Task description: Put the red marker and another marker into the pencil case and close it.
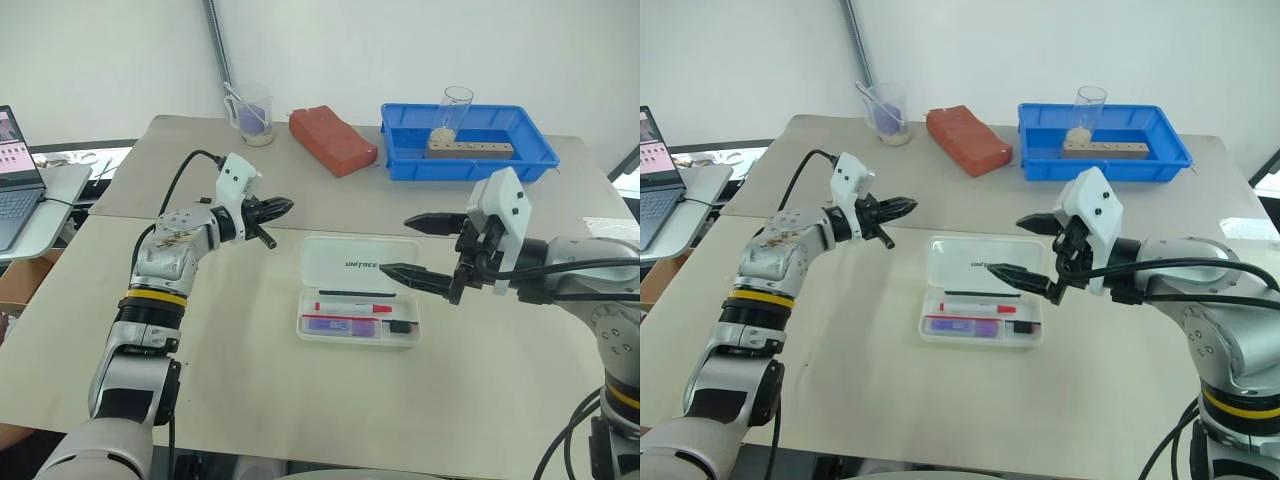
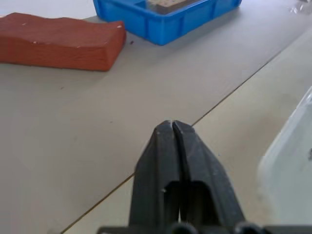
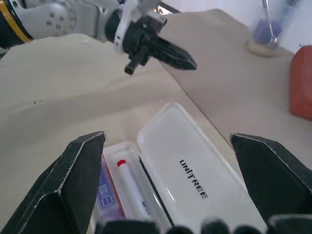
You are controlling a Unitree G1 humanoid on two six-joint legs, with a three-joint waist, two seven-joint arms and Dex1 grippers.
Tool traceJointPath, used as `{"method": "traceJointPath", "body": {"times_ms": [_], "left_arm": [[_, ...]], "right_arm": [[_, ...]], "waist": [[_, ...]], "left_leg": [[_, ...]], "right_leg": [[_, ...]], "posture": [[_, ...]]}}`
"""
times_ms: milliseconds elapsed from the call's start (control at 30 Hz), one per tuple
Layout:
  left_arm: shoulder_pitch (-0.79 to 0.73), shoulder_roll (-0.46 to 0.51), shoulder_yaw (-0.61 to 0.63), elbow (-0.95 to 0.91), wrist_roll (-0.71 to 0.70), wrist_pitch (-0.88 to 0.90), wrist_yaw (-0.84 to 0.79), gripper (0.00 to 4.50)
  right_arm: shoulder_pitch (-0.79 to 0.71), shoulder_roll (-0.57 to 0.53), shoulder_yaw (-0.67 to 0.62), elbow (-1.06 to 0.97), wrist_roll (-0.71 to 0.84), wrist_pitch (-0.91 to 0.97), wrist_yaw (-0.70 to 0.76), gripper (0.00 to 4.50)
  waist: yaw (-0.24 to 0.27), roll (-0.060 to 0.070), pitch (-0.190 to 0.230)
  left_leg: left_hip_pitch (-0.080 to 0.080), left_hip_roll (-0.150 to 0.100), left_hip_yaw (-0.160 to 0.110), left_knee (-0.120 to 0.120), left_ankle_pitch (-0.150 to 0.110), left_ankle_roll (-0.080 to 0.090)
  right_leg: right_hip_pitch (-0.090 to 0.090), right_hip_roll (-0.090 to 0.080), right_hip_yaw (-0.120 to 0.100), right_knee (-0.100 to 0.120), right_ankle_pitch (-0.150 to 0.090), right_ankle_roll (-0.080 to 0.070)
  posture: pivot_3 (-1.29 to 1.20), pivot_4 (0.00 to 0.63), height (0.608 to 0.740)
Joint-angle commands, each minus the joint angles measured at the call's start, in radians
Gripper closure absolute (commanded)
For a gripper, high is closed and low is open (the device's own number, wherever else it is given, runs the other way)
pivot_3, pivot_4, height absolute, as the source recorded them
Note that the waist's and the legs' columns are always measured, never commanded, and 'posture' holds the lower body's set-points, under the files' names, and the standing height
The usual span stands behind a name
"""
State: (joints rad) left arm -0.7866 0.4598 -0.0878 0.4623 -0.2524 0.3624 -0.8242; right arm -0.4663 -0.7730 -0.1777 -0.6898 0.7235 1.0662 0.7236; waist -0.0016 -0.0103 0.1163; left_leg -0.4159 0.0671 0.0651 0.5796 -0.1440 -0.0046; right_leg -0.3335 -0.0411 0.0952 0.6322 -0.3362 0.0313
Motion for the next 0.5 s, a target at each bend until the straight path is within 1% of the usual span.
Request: {"method": "traceJointPath", "body": {"times_ms": [33, 167, 300, 400, 500], "left_arm": [[-0.034, -0.005, -0.048, 0.038, 0.047, -0.042, -0.075, 4.41], [-0.024, -0.004, -0.099, 0.026, 0.048, -0.006, -0.200, 4.41], [-0.026, -0.013, -0.091, -0.005, 0.033, 0.021, -0.250, 4.41], [-0.012, 0.003, -0.087, -0.068, 0.006, 0.046, -0.318, 4.41], [0.051, 0.058, -0.106, -0.204, -0.032, 0.071, -0.433, 4.41]], "right_arm": [[-0.046, 0.007, -0.036, -0.048, 0.071, 0.040, -0.058, 0.00], [-0.087, 0.016, -0.037, -0.062, 0.134, 0.068, -0.116, 0.00], [-0.098, 0.006, -0.033, -0.062, 0.172, 0.072, -0.152, 0.00], [-0.080, -0.019, -0.032, -0.052, 0.177, 0.058, -0.146, 0.00], [-0.058, -0.054, -0.028, -0.033, 0.166, 0.036, -0.115, 0.00]], "waist": [[-0.001, 0.000, 0.000], [-0.004, 0.000, 0.000], [-0.007, 0.000, 0.000], [-0.007, 0.000, 0.000], [-0.012, 0.001, -0.001]], "left_leg": [[0.000, 0.000, 0.000, 0.000, 0.000, 0.000], [-0.001, 0.000, 0.000, -0.001, 0.000, 0.000], [-0.001, 0.000, 0.000, -0.001, 0.000, 0.000], [-0.002, 0.000, 0.000, -0.001, 0.000, 0.000], [-0.002, 0.000, 0.000, -0.001, 0.000, 0.000]], "right_leg": [[0.000, 0.000, 0.000, 0.000, 0.000, 0.000], [-0.001, 0.000, 0.000, 0.000, 0.000, 0.000], [-0.001, 0.000, 0.000, 0.000, 0.000, 0.000], [-0.001, 0.000, 0.000, 0.000, 0.000, 0.000], [-0.002, 0.000, 0.000, 0.000, 0.000, 0.000]], "posture": [[0.00, 0.150, 0.740], [0.00, 0.150, 0.740], [0.00, 0.150, 0.740], [0.00, 0.150, 0.740], [0.00, 0.150, 0.740]]}}
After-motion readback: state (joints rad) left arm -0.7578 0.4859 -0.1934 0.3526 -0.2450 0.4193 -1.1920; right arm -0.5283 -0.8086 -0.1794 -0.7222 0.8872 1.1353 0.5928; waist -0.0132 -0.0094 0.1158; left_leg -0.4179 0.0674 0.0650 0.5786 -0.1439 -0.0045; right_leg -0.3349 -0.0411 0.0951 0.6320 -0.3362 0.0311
